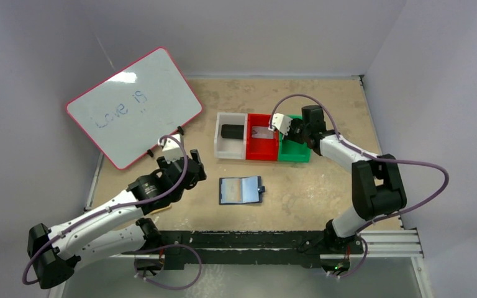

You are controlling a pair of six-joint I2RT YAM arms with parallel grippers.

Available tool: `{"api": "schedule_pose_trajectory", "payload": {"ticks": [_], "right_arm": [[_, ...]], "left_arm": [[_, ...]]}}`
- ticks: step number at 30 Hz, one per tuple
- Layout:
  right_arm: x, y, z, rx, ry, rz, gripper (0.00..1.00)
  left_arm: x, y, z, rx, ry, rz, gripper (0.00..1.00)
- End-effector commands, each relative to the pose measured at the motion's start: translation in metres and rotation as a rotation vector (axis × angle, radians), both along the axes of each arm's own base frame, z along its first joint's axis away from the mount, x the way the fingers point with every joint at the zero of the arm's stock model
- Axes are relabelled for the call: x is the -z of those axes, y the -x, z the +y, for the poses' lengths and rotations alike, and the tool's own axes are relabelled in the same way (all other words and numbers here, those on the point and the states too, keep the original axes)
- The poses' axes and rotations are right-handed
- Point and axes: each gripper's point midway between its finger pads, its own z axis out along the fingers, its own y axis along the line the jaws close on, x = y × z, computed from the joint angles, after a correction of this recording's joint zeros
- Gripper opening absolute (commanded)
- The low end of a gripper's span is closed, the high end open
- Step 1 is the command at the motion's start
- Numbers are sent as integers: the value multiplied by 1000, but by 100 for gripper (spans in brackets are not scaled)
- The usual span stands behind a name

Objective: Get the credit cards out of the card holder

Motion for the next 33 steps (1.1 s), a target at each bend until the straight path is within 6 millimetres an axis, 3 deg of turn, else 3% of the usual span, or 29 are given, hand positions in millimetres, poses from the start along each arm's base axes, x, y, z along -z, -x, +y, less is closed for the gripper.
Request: {"api": "schedule_pose_trajectory", "payload": {"ticks": [1, 5, 7, 13, 20, 24, 33], "right_arm": [[-5, -20, 7, -59, -13, -53, 0], [3, -29, 4, -53, -19, -58, 0], [-7, -40, 6, -58, -17, -84, 0], [3, -37, 5, -78, 10, -42, 0], [17, -27, 5, -98, 12, 46, 13], [24, -26, 2, -87, 23, 82, 15], [20, -30, -10, -34, 16, 89, 20]], "left_arm": [[-17, -2, 5, -10, -1, -32, 75], [-19, 0, 9, -16, 4, -38, 75], [-20, 1, 11, -20, 3, -38, 75], [-18, 2, 10, -23, 15, -36, 75], [-17, 0, 7, -17, 8, -29, 75], [-15, 0, 7, -19, 9, -25, 74], [-14, 2, 9, -21, 7, -22, 74]]}}
